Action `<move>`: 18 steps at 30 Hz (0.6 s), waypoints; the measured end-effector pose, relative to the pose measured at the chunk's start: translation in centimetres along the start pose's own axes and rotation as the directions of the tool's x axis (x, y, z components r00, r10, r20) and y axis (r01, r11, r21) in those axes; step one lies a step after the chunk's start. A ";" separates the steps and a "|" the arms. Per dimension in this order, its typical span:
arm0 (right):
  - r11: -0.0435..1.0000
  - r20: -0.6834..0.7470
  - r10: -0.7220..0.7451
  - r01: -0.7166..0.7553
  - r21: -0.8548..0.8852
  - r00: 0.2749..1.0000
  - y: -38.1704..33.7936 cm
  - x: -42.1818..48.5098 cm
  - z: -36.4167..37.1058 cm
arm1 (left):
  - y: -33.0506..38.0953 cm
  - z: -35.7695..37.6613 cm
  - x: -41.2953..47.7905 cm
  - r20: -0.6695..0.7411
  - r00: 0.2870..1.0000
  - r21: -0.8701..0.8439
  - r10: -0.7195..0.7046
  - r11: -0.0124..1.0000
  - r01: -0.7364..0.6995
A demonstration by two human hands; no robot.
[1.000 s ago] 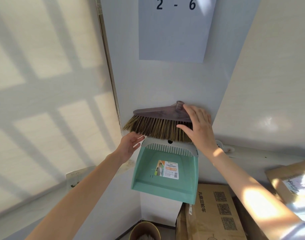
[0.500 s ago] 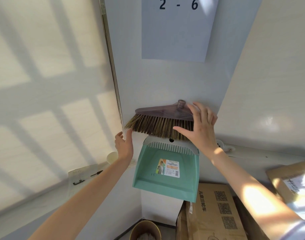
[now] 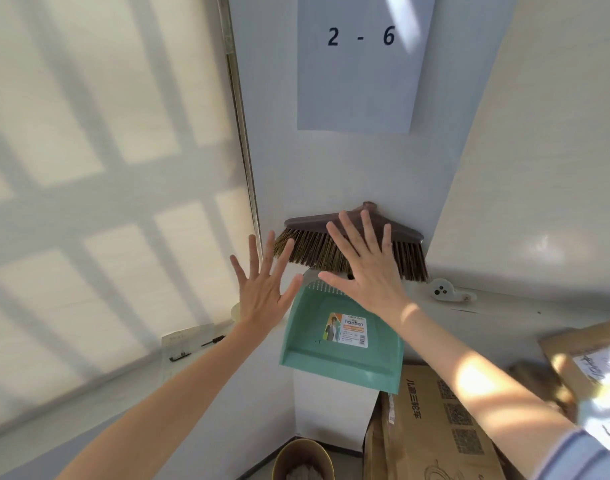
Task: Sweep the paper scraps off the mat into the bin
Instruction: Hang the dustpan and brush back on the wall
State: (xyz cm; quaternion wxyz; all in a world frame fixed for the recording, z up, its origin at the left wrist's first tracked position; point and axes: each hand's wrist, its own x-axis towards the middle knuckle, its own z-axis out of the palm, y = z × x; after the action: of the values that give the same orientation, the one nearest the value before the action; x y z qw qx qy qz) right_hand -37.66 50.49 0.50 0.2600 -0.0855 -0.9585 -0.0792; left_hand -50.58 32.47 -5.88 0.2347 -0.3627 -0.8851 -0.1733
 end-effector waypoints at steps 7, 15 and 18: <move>0.996 0.095 -0.014 0.006 0.085 0.995 -3.4 -2.6 1.4 | -0.5 -0.4 -3.2 0.050 0.999 0.111 0.007 0.994 -0.012; 0.982 0.073 -0.106 0.093 0.165 0.992 -5.7 -5.4 -0.9 | -0.6 -5.0 -9.3 0.002 0.986 0.185 -0.167 0.969 0.164; 0.965 0.063 -0.176 0.160 0.207 0.982 -7.7 -7.7 -2.1 | -0.3 -7.3 -13.4 -0.037 0.964 0.209 -0.265 0.941 0.266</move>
State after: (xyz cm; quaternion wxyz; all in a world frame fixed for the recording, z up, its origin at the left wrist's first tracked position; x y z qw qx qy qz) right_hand -31.69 41.67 -2.44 0.2206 0.0197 -0.9752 0.0000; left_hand -40.28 21.24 -7.07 0.2502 -0.2124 -0.9382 -0.1096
